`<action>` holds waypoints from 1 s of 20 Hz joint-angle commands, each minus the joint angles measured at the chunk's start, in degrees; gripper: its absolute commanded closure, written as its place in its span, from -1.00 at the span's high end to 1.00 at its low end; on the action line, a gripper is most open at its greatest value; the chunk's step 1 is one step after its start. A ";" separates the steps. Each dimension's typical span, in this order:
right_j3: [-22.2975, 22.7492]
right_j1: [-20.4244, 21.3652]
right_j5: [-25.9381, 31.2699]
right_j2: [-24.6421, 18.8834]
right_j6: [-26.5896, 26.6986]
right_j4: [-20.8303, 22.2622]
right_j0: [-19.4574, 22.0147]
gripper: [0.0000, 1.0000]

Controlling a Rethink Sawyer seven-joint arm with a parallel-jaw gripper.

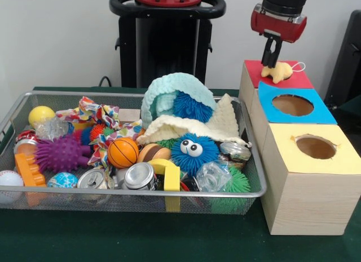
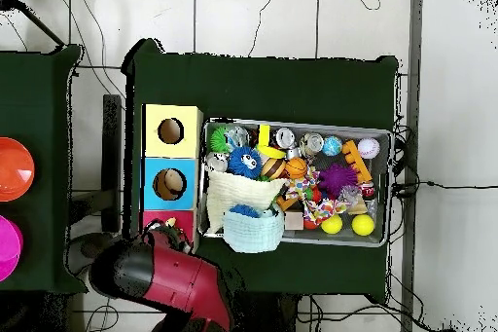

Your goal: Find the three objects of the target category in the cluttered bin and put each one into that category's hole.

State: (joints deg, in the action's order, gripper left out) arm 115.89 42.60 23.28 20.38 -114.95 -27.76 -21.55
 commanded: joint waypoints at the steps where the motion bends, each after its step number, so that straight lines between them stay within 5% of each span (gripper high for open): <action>1: 4.00 -1.74 -5.29 -7.17 -11.46 -1.93 2.69 -1.00; 20: 1.98 -1.60 0.18 -5.80 -14.90 -2.55 -0.07 -1.00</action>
State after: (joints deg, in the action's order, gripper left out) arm 117.65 42.56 20.58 18.69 -114.95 -27.79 -21.16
